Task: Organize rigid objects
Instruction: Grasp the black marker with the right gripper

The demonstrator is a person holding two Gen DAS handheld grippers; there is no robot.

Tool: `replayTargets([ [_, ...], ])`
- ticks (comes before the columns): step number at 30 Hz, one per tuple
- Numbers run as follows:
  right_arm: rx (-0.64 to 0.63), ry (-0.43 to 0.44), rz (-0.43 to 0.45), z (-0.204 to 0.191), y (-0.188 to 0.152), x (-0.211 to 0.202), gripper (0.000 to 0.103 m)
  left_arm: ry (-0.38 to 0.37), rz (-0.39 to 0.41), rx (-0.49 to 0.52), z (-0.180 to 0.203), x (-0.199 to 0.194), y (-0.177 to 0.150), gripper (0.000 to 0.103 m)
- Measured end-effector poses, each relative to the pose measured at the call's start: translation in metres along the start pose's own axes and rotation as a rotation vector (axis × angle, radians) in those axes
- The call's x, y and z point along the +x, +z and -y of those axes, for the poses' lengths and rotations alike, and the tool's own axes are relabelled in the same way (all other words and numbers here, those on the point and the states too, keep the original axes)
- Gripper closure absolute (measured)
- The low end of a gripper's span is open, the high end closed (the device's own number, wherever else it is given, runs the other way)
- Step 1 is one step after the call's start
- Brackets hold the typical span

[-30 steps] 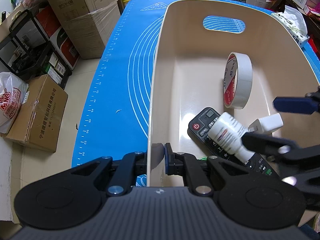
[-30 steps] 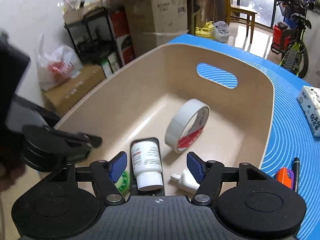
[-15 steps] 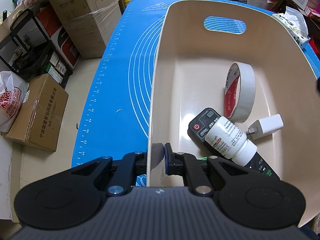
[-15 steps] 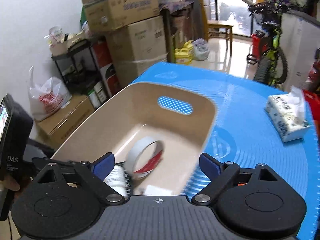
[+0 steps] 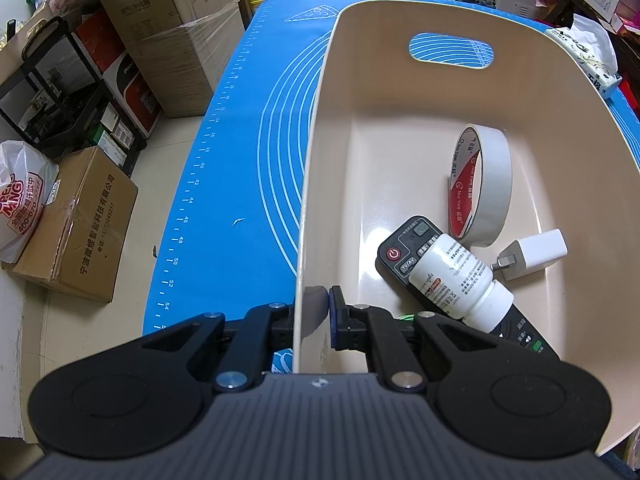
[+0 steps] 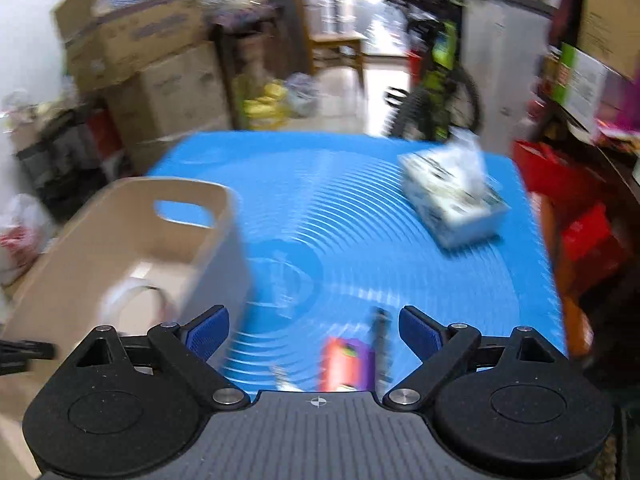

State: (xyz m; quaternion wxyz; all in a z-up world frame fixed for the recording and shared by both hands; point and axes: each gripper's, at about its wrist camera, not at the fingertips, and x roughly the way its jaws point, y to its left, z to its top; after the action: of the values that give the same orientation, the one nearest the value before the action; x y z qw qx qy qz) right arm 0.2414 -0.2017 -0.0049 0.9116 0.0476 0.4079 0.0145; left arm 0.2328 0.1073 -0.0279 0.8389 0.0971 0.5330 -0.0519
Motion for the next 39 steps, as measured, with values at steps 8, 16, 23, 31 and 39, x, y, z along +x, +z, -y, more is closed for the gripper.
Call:
replayTargets([
  [8, 0.016, -0.102, -0.08, 0.036, -0.023, 0.027, 0.013, 0.002, 0.0, 0.0, 0.0, 0.0, 0.0, 0.092],
  [16, -0.007, -0.112, -0.166, 0.043, -0.036, 0.044, 0.025, 0.001, 0.001, 0.0, 0.0, 0.0, 0.0, 0.092],
  [23, -0.045, -0.082, -0.243, 0.045, -0.045, 0.05, 0.032, 0.004, 0.0, 0.001, 0.0, 0.0, 0.0, 0.091],
  [31, -0.087, -0.07, -0.285, 0.039, -0.052, 0.062, 0.039, 0.009, 0.0, 0.002, 0.0, -0.001, 0.001, 0.091],
  [39, -0.104, -0.022, -0.262, 0.038, -0.057, 0.063, 0.074, 0.012, 0.001, 0.003, 0.001, -0.001, 0.0, 0.091],
])
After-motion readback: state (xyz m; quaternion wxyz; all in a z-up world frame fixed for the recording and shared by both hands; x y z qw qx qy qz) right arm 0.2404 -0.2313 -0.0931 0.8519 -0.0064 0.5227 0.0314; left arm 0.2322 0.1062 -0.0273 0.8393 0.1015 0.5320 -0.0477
